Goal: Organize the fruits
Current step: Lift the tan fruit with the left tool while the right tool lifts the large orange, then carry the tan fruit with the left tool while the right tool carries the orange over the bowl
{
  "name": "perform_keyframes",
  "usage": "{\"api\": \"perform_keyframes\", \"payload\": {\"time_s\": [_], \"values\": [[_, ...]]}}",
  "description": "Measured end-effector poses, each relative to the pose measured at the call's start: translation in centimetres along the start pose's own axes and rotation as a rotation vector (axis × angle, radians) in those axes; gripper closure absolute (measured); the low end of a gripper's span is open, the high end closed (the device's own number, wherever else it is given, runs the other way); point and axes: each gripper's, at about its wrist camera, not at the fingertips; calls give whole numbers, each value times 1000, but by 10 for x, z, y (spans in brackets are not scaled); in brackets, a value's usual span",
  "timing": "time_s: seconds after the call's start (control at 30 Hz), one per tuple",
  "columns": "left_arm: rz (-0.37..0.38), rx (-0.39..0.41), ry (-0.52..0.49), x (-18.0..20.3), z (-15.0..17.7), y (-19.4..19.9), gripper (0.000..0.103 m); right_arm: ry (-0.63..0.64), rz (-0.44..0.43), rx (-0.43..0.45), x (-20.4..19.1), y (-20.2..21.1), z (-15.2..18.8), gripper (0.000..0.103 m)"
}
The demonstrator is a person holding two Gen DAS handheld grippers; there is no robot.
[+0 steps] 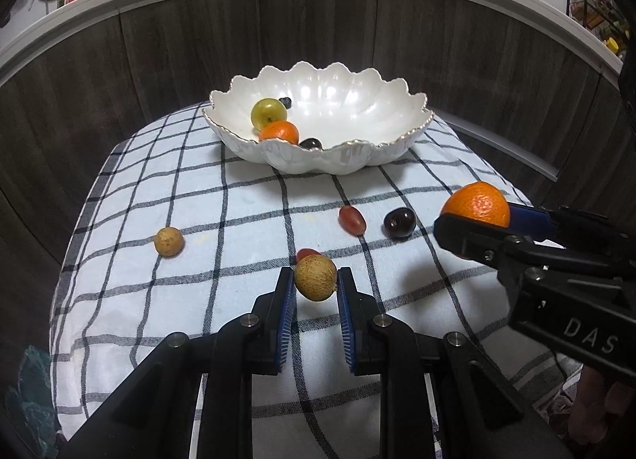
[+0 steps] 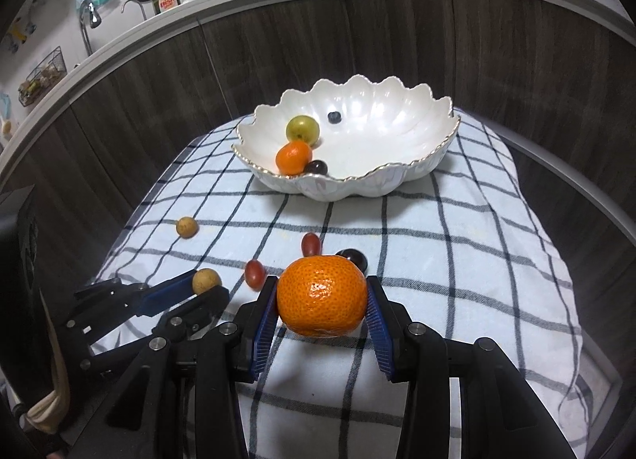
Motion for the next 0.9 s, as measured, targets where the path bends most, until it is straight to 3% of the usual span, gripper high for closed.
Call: {"api": "perform_keyframes", "payload": {"time_s": [0.9], "values": [[-23, 72, 39, -11, -50, 21, 81, -14, 30, 103, 5, 25, -48, 60]]}}
Point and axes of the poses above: each gripper's, at about its wrist camera, not at the fingertips, and y roughly against the way its jaws point, x to its right, z to its underside, and after that the axes turned 3 degrees about y, right-handed
